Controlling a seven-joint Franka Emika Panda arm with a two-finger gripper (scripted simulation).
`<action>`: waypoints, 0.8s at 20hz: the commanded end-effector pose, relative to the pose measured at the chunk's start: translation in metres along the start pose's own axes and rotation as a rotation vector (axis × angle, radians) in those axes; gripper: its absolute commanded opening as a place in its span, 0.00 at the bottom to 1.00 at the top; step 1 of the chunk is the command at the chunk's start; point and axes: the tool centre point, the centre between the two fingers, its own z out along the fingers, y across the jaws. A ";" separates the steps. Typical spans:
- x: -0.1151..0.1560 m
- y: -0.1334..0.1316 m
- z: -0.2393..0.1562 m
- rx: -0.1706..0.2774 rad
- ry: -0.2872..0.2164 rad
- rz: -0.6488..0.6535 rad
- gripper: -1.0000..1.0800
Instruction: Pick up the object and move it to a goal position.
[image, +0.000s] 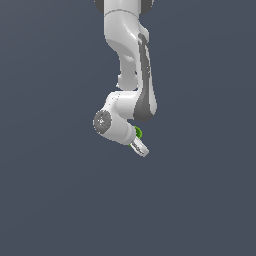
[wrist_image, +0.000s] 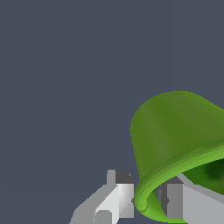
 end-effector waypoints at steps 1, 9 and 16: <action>0.000 0.000 0.000 0.001 0.001 0.000 0.00; 0.000 0.000 0.000 0.001 0.001 0.000 0.00; -0.001 -0.008 0.000 0.024 0.016 -0.019 0.00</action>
